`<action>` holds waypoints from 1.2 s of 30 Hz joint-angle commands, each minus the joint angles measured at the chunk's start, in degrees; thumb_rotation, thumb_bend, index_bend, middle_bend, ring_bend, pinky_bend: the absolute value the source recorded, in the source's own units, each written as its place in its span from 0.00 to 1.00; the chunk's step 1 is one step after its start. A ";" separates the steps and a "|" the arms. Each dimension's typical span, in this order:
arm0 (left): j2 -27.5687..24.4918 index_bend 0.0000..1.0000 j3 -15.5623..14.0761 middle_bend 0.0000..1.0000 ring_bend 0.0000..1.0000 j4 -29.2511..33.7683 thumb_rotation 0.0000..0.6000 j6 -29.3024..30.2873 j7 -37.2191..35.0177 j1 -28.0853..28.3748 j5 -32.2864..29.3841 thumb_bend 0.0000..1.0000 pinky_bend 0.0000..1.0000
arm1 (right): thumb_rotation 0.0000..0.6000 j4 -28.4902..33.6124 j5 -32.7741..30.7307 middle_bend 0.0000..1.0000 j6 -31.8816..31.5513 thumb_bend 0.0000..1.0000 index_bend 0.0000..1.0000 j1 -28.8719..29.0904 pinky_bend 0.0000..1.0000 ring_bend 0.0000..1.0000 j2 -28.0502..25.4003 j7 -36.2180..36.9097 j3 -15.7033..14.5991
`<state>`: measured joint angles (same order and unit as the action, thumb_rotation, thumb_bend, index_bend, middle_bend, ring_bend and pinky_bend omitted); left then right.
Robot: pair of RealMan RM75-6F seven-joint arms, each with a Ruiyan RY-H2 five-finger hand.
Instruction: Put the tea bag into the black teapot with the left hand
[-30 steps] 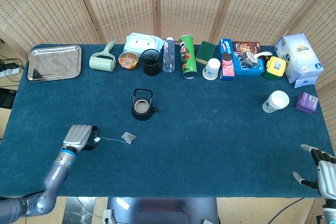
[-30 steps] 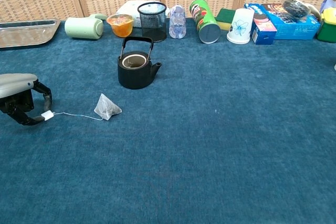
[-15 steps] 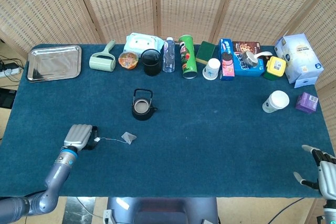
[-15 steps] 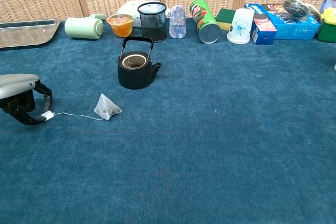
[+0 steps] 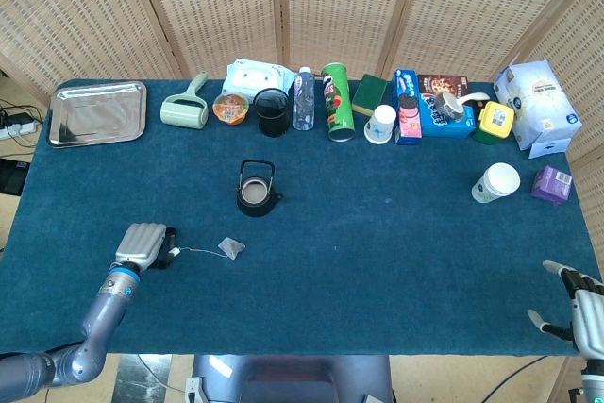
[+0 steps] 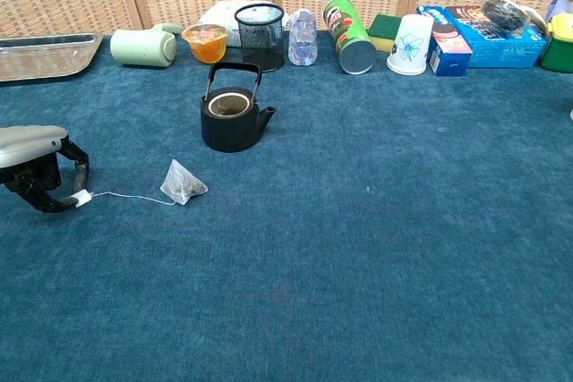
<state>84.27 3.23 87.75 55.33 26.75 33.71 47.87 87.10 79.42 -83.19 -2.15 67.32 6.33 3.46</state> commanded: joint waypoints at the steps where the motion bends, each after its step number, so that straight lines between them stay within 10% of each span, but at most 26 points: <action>1: 0.06 0.53 0.00 1.00 1.00 -0.04 1.00 0.00 0.06 0.07 -0.11 0.42 0.94 | 1.00 -0.20 -0.02 0.29 0.17 0.24 0.22 0.01 0.23 0.27 0.03 0.18 -0.04; 36: -0.99 0.61 0.29 1.00 1.00 2.32 1.00 1.42 -0.37 0.70 0.63 0.48 0.94 | 1.00 -0.30 -0.35 0.30 0.25 0.24 0.22 -0.60 0.23 0.27 0.12 0.55 -0.18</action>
<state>83.62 3.48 89.68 56.39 26.54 34.56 48.13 86.79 79.05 -82.93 -2.77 67.46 6.88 3.28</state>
